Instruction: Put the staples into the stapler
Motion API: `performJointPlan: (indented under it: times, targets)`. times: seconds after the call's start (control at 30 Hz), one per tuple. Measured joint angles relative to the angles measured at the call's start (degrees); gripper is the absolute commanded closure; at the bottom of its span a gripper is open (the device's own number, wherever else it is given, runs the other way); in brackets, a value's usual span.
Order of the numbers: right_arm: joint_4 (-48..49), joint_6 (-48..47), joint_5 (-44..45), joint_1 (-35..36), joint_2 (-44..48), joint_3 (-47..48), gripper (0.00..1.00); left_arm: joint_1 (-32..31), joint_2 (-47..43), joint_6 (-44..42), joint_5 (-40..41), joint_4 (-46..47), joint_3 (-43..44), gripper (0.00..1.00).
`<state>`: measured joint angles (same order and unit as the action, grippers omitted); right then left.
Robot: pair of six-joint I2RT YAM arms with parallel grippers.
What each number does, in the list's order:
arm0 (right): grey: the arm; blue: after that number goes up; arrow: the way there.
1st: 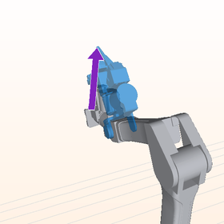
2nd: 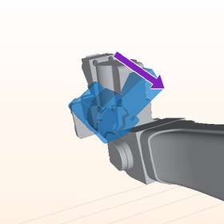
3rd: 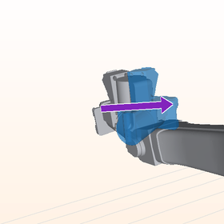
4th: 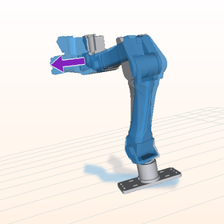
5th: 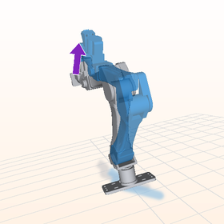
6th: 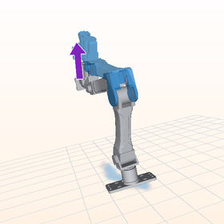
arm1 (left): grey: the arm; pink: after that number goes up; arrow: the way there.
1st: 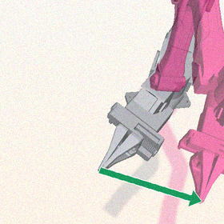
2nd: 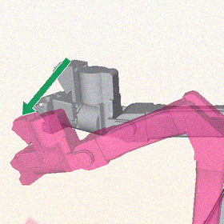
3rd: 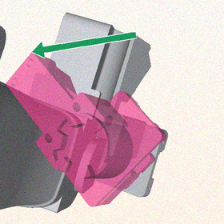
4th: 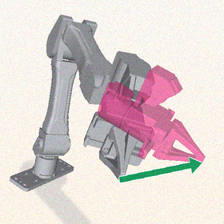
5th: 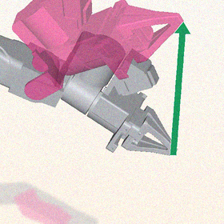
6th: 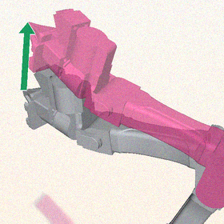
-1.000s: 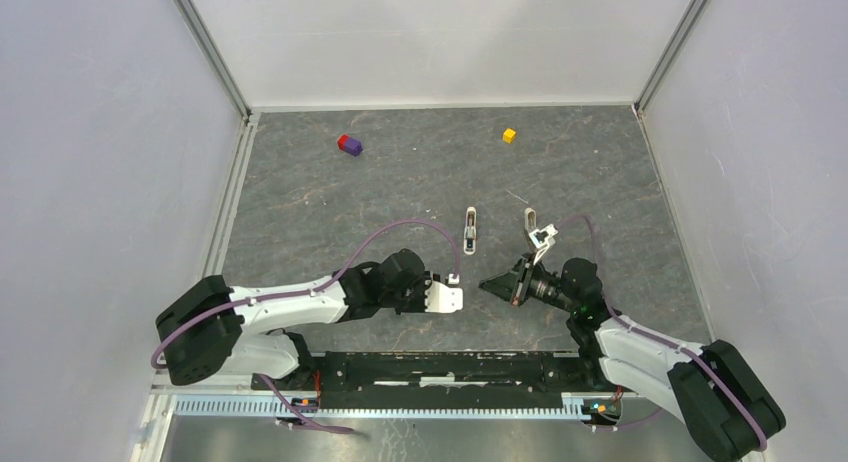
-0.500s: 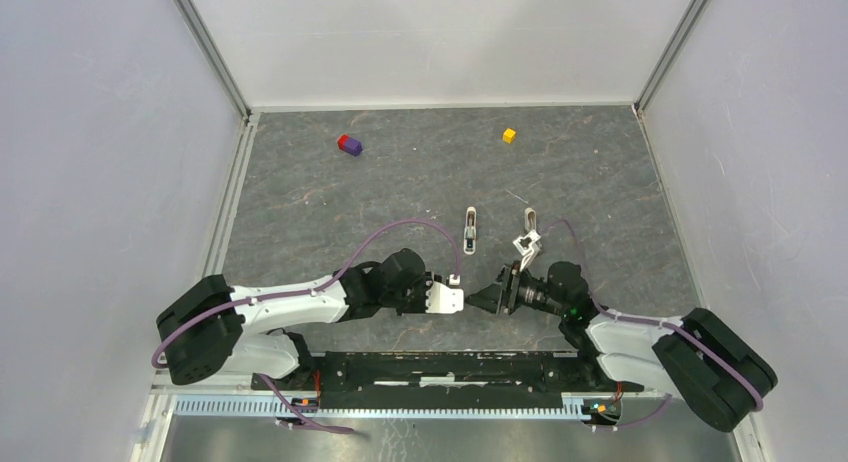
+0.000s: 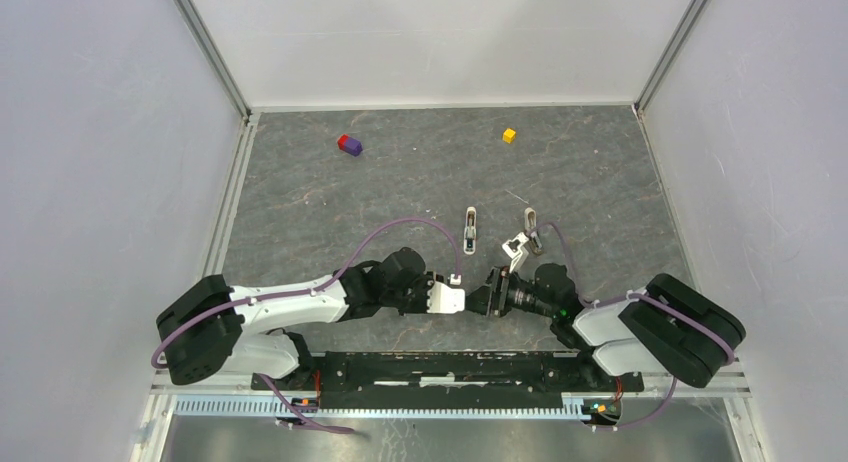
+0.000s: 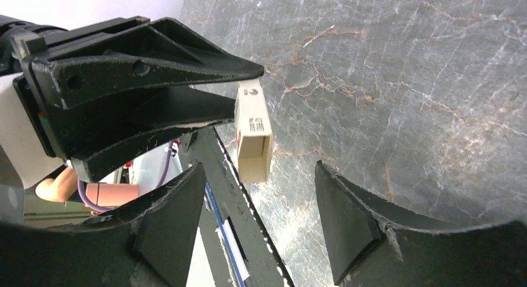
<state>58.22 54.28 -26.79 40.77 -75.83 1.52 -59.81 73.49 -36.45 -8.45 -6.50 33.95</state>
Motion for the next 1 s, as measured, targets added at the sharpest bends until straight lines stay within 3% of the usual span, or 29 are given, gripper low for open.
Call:
performJointPlan:
  times: [0.2, 0.73, 1.0]
  targets:
    - [3.4, 1.7, -0.1, 0.3, -4.0, 1.7, 0.35, 0.0, 0.0, 0.0, -0.9, 0.9, 0.0, 0.61]
    - [8.6, 3.6, -0.2, 0.5, -7.5, 2.2, 0.75, 0.0, 0.3, 0.0, -1.1, 1.1, 0.2, 0.62]
    - [10.8, 4.4, -0.1, 0.2, -7.7, 1.0, 0.76, 0.0, 0.3, 0.0, -1.2, 1.7, 0.2, 0.62]
